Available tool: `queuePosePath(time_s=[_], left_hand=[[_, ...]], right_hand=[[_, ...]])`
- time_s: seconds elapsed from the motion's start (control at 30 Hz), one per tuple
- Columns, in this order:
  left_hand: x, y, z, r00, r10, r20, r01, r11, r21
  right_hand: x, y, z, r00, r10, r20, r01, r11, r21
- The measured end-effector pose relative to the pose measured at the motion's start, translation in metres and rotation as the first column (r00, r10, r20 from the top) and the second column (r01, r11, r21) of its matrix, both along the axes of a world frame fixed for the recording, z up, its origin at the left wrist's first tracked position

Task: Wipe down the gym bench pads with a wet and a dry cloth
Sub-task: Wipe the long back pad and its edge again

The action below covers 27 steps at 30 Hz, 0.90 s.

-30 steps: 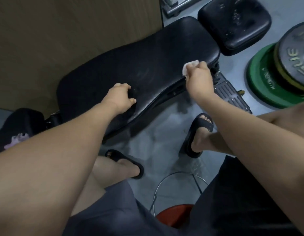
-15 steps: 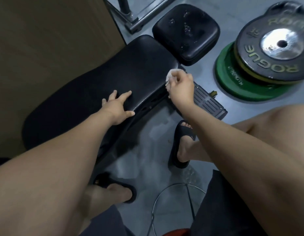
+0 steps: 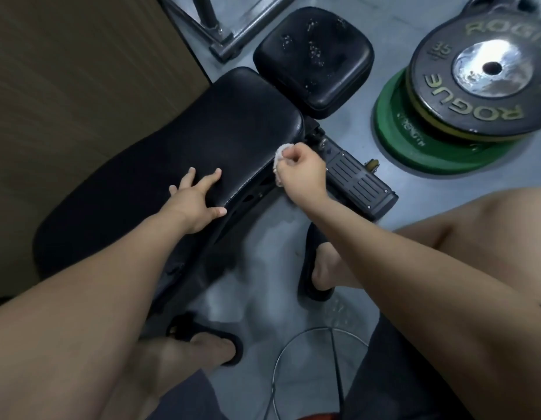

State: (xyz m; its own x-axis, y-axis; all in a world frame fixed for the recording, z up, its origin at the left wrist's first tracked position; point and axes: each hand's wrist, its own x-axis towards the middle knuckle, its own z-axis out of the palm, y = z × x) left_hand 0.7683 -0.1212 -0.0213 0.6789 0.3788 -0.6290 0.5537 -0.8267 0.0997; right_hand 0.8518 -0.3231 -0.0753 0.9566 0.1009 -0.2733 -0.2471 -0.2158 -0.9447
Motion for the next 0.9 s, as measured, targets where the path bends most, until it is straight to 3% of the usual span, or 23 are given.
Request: queuePosePath(time_s=[0.13,0.2,0.3,0.37,0.63,0.7,0.83,0.9], left_hand=[[-0.015,0.016,0.006,0.998,-0.055,0.031,0.056,0.998,-0.012],[-0.032,0.024,0.01,0.996,-0.011,0.087,0.012,1.0,-0.012],[-0.065,0.038,0.014,0.99,0.074,0.121,-0.075,0.997,0.006],[-0.088,0.052,0.016,0.985,0.132,0.11,-0.135,0.991,0.013],[-0.163,0.106,0.008,0.95,0.31,-0.045,-0.308,0.951,0.033],[-0.173,0.109,0.002,0.942,0.331,-0.056,-0.332,0.943,-0.006],[-0.177,0.122,0.0,0.961,0.264,-0.079,-0.267,0.963,-0.043],[-0.181,0.131,0.0,0.972,0.214,-0.1,-0.22,0.974,-0.055]], right_hand=[[0.026,-0.007,0.004,0.93,0.137,0.34,-0.044,0.963,-0.267],[0.035,0.004,0.004,0.873,0.286,0.395,-0.126,0.914,-0.386],[0.028,0.026,-0.002,0.803,0.468,0.369,-0.149,0.757,-0.636],[0.017,0.044,-0.006,0.771,0.516,0.375,-0.155,0.722,-0.675],[-0.053,0.105,-0.019,0.547,0.773,0.322,-0.454,0.597,-0.662],[-0.073,0.112,-0.02,0.458,0.825,0.332,-0.475,0.542,-0.694],[-0.111,0.113,-0.02,0.108,0.936,0.334,-0.435,0.347,-0.831],[-0.099,0.122,-0.018,0.04,0.959,0.28,-0.381,0.273,-0.883]])
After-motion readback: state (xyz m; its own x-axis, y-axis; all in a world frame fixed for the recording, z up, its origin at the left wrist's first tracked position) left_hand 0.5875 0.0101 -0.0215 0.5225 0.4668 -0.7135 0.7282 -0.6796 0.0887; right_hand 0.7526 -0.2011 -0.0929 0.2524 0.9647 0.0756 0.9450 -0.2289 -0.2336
